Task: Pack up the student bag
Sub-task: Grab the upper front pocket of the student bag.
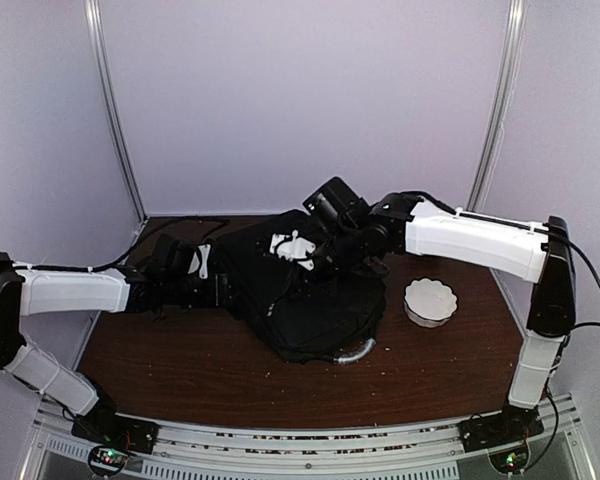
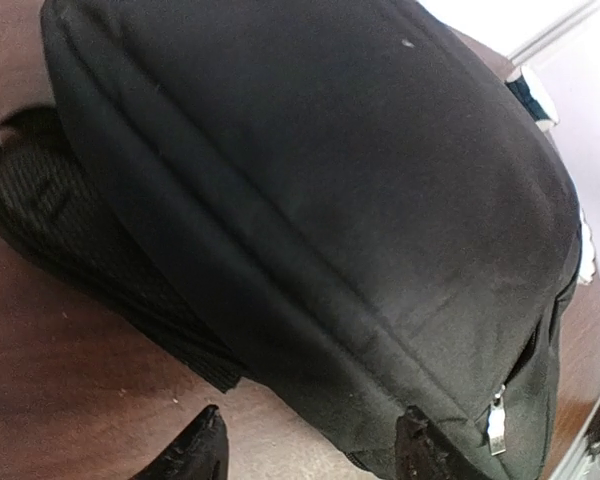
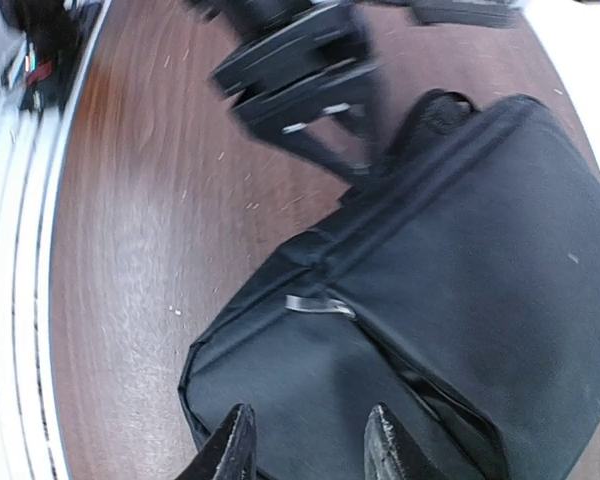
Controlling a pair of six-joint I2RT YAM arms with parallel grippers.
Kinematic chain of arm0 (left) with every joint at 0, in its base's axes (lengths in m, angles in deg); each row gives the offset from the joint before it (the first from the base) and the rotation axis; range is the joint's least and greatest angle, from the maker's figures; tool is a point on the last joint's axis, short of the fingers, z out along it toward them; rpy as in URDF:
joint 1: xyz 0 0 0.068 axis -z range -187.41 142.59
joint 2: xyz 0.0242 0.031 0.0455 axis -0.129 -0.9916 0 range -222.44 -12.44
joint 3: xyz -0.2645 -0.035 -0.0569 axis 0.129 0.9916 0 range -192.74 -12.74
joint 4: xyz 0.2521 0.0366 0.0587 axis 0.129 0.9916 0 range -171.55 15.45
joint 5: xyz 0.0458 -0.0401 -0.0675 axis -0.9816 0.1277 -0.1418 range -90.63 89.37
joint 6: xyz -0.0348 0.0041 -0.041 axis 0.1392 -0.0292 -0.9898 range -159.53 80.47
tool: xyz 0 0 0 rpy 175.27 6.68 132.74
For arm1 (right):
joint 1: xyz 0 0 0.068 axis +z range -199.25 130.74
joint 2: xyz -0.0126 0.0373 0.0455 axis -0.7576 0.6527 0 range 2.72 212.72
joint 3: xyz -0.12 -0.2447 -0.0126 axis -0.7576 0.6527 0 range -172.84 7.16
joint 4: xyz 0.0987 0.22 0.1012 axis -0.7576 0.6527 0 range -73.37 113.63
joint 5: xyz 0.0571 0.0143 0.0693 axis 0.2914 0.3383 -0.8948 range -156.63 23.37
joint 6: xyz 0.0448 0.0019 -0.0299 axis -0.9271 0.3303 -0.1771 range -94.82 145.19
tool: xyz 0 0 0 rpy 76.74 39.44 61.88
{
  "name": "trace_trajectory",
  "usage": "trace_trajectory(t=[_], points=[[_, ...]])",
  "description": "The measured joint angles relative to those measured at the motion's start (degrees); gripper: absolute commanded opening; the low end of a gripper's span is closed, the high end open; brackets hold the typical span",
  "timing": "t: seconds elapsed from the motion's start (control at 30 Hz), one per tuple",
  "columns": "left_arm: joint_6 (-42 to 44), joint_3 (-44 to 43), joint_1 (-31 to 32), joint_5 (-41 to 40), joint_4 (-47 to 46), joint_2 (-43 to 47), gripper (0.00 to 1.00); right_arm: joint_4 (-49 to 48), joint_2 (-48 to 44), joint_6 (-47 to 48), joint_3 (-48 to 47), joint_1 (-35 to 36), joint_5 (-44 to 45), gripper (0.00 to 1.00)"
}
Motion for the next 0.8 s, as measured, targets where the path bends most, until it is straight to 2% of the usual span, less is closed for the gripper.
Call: trace_trajectory(t=[0.17, 0.33, 0.8], points=[[-7.3, 4.1, -0.6, 3.2, -6.1, -0.6, 0.58, -1.5, 3.2, 5.2, 1.2, 4.9, 6.3, 0.38], [-11.6, 5.4, -0.8, 5.4, -11.6, -2.3, 0.58, -3.1, 4.7, 8.4, 1.6, 6.7, 11.1, 0.4], [-13.6, 6.2, -1.2, 7.3, -16.7, -4.1, 0.57, -5.6, 10.4, 10.9, 0.7, 7.0, 15.6, 0.4]])
